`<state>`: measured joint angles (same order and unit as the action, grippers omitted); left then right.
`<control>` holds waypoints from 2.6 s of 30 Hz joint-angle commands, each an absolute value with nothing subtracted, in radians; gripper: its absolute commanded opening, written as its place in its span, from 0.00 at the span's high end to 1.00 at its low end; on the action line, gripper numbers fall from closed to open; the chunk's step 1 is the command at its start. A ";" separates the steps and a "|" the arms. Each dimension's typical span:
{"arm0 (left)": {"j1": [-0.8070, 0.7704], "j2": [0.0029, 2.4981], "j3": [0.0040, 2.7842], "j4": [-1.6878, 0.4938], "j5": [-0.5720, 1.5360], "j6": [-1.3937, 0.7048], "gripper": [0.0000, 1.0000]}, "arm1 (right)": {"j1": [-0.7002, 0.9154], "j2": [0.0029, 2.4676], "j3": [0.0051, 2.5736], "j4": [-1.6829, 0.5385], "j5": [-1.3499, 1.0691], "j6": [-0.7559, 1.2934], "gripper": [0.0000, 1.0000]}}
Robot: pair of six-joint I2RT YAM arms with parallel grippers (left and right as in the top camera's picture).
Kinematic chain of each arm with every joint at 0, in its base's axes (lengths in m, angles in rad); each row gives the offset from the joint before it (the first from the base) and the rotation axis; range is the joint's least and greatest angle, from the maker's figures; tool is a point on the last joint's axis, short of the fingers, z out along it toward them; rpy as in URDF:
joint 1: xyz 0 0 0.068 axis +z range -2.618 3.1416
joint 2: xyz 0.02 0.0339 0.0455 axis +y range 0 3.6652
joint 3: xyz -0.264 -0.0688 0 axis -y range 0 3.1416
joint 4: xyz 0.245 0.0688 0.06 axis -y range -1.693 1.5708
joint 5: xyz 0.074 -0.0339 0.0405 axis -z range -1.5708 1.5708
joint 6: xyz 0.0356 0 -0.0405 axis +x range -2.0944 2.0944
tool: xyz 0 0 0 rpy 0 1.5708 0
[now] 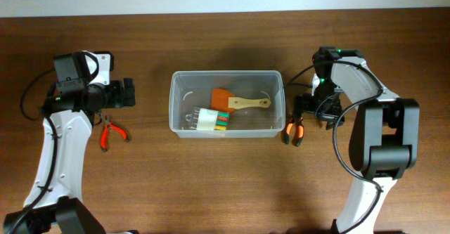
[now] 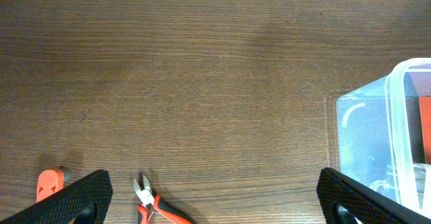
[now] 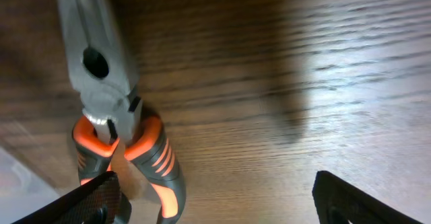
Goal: Pack container
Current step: 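Lower the right gripper onto the orange-black pliers and grasp them, then carry the pliers with the right gripper into the container and release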
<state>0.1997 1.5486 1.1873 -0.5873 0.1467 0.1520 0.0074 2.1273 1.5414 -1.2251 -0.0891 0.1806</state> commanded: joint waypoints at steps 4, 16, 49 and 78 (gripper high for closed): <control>0.206 1.554 1.203 -0.588 0.158 0.150 0.01 | 0.013 2.111 1.496 -1.204 -0.124 0.124 0.09; 0.206 1.554 1.203 -0.588 0.158 0.150 0.01 | 0.013 2.111 1.382 -1.065 -0.122 0.139 0.33; 0.206 1.554 1.203 -0.588 0.158 0.150 0.01 | 0.052 2.111 1.382 -1.016 -0.060 0.035 0.76; 0.206 1.554 1.203 -0.588 0.158 0.150 0.01 | -0.028 1.868 1.671 -1.147 -0.039 0.173 0.94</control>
<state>0.1997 1.5486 1.1877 -0.5873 0.1467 0.1520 -0.0898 2.0266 1.5398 -1.1355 -0.0471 0.1654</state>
